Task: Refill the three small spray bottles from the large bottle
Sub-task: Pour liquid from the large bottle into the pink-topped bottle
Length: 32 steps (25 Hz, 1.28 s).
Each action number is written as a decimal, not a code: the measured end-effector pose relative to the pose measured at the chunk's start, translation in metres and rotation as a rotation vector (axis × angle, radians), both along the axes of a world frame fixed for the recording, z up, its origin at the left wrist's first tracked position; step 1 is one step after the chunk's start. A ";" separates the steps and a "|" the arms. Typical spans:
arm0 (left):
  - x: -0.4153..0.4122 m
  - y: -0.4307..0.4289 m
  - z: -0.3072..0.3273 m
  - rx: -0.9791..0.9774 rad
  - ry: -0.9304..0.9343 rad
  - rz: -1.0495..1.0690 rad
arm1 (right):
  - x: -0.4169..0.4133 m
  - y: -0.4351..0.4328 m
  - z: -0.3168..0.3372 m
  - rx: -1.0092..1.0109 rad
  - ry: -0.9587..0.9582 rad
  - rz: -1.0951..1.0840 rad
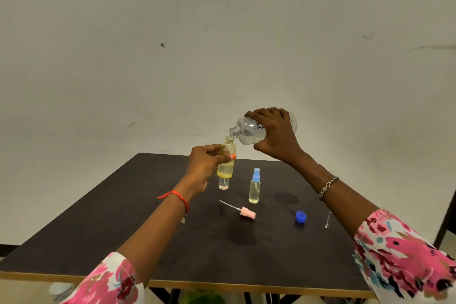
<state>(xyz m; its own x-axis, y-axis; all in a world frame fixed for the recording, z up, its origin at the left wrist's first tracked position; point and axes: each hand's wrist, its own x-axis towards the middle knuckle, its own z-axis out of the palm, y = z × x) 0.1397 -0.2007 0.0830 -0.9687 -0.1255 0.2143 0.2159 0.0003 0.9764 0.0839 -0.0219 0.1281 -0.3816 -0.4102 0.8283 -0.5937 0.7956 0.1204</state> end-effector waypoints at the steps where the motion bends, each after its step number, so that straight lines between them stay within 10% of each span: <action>1: 0.000 0.000 0.000 -0.002 0.002 -0.002 | 0.001 0.000 0.000 -0.001 0.000 0.002; 32: -0.003 0.001 -0.008 0.035 -0.017 -0.031 | 0.002 0.002 -0.005 0.020 0.012 -0.016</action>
<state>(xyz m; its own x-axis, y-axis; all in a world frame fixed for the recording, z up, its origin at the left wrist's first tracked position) 0.1364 -0.1993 0.0751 -0.9757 -0.1023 0.1937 0.1986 -0.0401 0.9793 0.0860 -0.0200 0.1230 -0.3787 -0.4207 0.8244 -0.5791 0.8025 0.1435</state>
